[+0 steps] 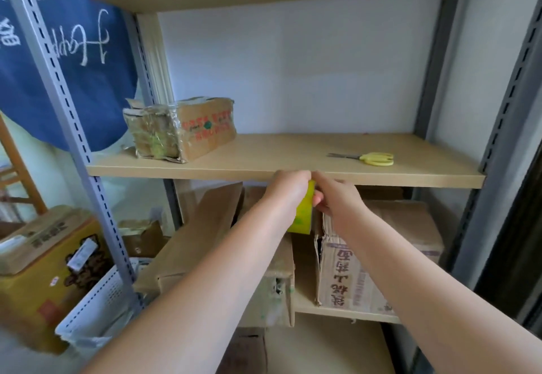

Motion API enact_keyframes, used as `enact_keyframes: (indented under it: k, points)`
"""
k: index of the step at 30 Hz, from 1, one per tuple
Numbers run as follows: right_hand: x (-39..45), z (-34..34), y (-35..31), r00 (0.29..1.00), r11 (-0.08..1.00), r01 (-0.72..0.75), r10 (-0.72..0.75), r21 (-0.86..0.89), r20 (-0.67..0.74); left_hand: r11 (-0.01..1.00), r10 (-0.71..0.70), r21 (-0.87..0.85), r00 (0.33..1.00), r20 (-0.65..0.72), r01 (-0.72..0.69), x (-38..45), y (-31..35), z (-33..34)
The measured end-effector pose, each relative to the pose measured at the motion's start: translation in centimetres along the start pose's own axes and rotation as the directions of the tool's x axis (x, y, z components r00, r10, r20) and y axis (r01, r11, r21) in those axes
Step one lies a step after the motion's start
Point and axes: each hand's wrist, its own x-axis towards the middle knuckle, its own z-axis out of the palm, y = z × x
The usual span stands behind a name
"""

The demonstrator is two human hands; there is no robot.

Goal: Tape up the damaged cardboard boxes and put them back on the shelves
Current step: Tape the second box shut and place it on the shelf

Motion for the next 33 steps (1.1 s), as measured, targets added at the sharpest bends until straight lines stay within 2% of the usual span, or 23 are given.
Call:
enact_keyframes:
  k: [3, 5, 9, 12, 15, 18, 20, 22, 25, 28, 30, 33]
  points:
    - [0.0, 0.9, -2.0, 0.997, 0.995, -0.08, 0.078, 0.066, 0.03, 0.982, 0.058, 0.183, 0.998, -0.015, -0.054, -0.9, 2.0, -0.6]
    - [0.2, 1.1, -2.7, 0.989, 0.988, -0.141, 0.136, 0.069, 0.065, 0.97, 0.081, 0.231, 0.997, -0.004, -0.078, -1.3, 2.5, -1.0]
    - [0.6, 1.0, -3.0, 0.975, 0.982, -0.187, 0.189, -0.029, 0.118, 0.979, 0.067, 0.192, 0.997, 0.036, -0.072, -1.6, 2.7, -1.6]
    - [0.4, 1.1, -3.7, 0.971, 0.978, -0.181, 0.195, -0.104, 0.141, 0.992, 0.076, 0.093, 0.996, 0.048, -0.08, -2.0, 3.4, -2.0]
    - [-0.3, 0.8, -5.0, 0.978, 0.994, -0.098, 0.089, 0.039, 0.187, 0.979, 0.132, 0.144, 0.986, 0.103, -0.146, -3.0, 3.7, -2.7]
    - [-1.5, -0.3, -5.2, 0.975, 0.99, 0.109, -0.124, 0.086, 0.184, 0.975, 0.144, 0.14, 0.971, 0.191, -0.172, -4.6, 2.7, -4.5]
    - [-2.4, -1.5, -3.6, 0.969, 0.98, 0.169, -0.185, 0.103, 0.163, 0.974, 0.127, 0.146, 0.949, 0.288, -0.175, -5.7, 1.2, -6.1]
    - [-3.5, -2.5, -0.6, 0.972, 0.983, 0.159, -0.173, 0.097, 0.157, 0.974, 0.072, 0.171, 0.92, 0.386, -0.148, -6.4, -1.1, -7.3]
    - [-5.2, -3.5, 5.7, 0.971, 0.967, 0.227, -0.215, -0.117, 0.104, 0.944, -0.069, 0.314, 0.869, 0.489, -0.102, -7.3, -5.5, -8.8]
    - [-7.0, -3.9, 12.4, 0.934, 0.876, 0.355, -0.345, -0.326, 0.093, 0.871, -0.172, 0.476, 0.83, 0.53, -0.124, -7.6, -10.1, -9.6]
    - [-7.4, -3.8, 16.0, 0.929, 0.87, 0.366, -0.365, -0.332, 0.066, 0.843, -0.197, 0.524, 0.837, 0.511, -0.122, -7.2, -12.8, -9.7]
    - [-6.9, -3.4, 19.5, 0.962, 0.942, 0.27, -0.271, -0.2, 0.022, 0.772, -0.149, 0.599, 0.856, 0.495, -0.212, -6.1, -15.9, -9.3]
